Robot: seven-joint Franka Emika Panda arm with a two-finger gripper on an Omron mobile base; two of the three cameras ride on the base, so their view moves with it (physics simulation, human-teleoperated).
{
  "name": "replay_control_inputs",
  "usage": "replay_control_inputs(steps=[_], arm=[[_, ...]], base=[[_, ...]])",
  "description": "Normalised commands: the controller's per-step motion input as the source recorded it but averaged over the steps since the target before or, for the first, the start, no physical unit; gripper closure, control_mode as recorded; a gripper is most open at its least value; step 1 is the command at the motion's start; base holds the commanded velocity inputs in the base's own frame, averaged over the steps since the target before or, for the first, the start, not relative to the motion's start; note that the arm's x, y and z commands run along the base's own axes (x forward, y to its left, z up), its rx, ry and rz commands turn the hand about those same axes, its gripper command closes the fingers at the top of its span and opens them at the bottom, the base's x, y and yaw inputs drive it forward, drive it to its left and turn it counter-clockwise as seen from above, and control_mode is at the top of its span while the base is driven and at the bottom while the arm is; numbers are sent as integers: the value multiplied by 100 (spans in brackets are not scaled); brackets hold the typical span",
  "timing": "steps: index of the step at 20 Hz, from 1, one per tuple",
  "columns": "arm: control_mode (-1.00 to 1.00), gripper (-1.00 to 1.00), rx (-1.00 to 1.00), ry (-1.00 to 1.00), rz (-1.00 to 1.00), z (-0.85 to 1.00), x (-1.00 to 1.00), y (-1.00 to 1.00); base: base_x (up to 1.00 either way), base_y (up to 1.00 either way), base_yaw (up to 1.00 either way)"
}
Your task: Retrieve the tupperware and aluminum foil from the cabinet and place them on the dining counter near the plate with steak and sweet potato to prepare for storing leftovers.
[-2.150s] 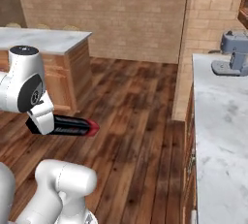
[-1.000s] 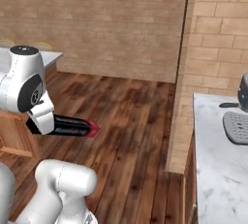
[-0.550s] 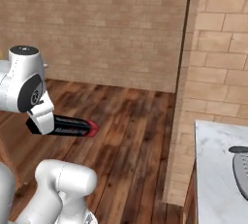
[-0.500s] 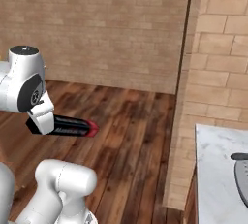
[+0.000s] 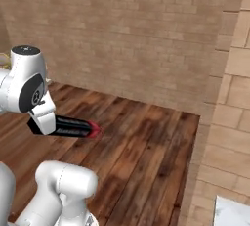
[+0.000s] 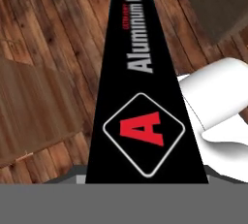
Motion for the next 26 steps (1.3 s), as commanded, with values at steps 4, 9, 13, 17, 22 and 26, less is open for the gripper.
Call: replay_control_inputs(steps=[4,9,13,17,22,26], arm=[[100,100,0,0,0,0,0,0],[100,100,0,0,0,0,0,0],[100,100,0,0,0,0,0,0],[100,100,0,0,0,0,0,0],[100,100,0,0,0,0,0,0],[100,100,0,0,0,0,0,0]], base=[[100,-14,46],[100,-42,37],[100,-47,36],[100,-47,37],[100,-46,41],[100,-48,43]])
